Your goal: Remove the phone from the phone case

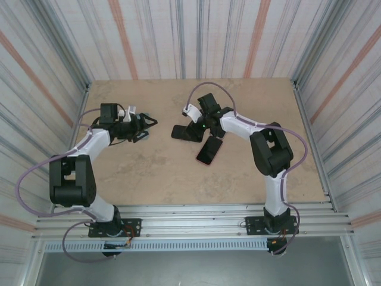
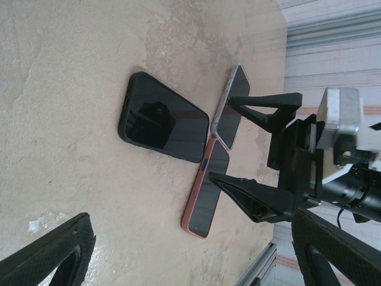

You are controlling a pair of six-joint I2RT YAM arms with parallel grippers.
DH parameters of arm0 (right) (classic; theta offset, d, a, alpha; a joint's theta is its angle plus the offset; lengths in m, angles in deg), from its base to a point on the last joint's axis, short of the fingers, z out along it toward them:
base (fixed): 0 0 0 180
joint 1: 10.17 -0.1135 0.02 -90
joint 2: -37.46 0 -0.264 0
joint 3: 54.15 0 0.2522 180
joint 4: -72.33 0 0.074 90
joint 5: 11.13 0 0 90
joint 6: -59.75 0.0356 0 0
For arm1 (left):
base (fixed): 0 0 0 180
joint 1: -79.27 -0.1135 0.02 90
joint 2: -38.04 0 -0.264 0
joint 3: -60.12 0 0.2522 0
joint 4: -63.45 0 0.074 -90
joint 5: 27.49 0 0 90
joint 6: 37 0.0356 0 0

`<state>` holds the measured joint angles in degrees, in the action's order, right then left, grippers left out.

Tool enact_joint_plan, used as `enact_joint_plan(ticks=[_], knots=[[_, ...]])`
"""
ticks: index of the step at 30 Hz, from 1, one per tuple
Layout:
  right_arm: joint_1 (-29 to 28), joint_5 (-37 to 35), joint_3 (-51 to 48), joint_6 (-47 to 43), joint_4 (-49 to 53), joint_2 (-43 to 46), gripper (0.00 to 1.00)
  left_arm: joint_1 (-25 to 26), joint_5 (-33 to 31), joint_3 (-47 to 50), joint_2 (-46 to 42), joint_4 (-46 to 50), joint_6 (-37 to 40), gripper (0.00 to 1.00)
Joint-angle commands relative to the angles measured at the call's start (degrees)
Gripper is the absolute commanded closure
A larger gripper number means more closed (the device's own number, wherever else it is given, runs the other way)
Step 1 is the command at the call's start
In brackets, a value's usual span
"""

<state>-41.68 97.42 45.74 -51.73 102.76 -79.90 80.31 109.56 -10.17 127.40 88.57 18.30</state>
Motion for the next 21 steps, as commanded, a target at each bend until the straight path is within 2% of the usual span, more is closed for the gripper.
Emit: enact_joint_plan(ticks=[1,5,13,21], knots=[[0.79,2.27,3.73,-8.99,4.65,-3.98,0.01,-0.04,0.50,0.11,0.20,-1.10,-0.73,0.11],[1.35,4.35,8.18,-10.67,8.39,-7.40,0.01,-0.01,0.99,-0.51,0.28,-0.07,0.06,0.11],[2.24,3.34,13.01,-13.70,11.50,-12.44,0.01,-0.69,1.29,-0.39,0.38,1.17,1.47,0.11],[2.41,5.42,16.42,-15.57,15.50,-15.23,0.01,-0.78,1.46,0.30,0.12,1.13,1.56,0.11]])
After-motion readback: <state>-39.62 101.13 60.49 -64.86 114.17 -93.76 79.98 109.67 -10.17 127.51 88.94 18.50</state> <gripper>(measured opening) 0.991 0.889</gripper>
